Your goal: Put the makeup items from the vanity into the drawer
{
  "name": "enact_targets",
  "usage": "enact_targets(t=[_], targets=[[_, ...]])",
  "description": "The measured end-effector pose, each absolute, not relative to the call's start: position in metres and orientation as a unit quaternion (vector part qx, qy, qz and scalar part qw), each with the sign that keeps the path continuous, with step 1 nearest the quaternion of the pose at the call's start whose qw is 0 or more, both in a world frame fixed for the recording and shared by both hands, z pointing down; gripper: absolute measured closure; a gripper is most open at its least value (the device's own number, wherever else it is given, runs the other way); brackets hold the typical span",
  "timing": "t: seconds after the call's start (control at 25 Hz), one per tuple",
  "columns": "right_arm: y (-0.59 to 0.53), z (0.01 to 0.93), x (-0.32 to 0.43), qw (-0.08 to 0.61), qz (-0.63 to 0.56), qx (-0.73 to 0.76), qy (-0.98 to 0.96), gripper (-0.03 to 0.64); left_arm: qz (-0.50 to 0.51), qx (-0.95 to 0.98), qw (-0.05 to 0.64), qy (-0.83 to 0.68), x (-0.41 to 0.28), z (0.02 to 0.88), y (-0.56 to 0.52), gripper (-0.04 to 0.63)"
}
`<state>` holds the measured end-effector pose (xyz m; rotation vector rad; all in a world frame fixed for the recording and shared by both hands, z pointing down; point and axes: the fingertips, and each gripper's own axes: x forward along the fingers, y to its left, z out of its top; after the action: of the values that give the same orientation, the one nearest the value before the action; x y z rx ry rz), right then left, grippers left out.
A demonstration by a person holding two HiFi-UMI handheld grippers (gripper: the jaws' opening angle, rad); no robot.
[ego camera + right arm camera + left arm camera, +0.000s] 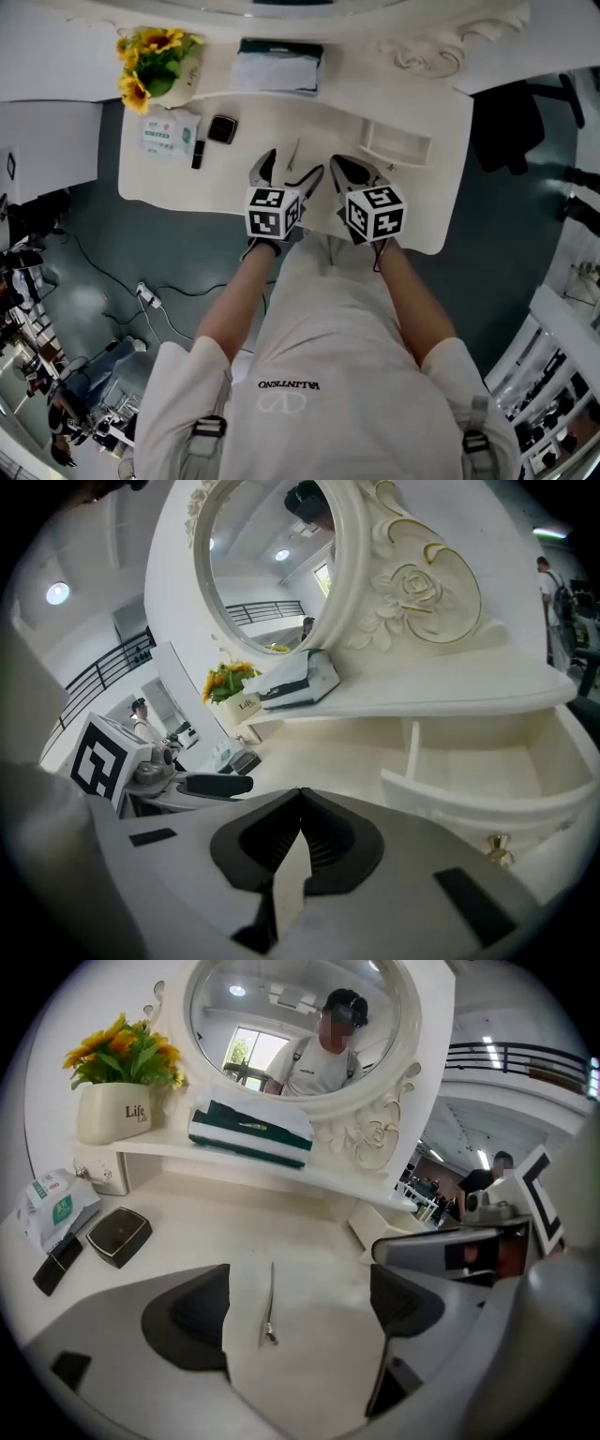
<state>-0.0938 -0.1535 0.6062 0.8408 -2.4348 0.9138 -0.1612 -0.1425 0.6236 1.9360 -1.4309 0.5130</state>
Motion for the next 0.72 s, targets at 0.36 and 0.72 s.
enact_targets(t=[0.36,0.72], targets=[[-0.154,0.63,-0.095,0.211,0.35,0.298,-0.862,0.604,0.218,0.726,0.344,-0.554,-0.167,0.645,-0.147,0.143],[-0.154,0.641,-0.096,0.218,0.356,0.299,-0.858,0.604,0.233,0.72,0.348,-0.553,-0.16,0.659,-0.144,0.143]])
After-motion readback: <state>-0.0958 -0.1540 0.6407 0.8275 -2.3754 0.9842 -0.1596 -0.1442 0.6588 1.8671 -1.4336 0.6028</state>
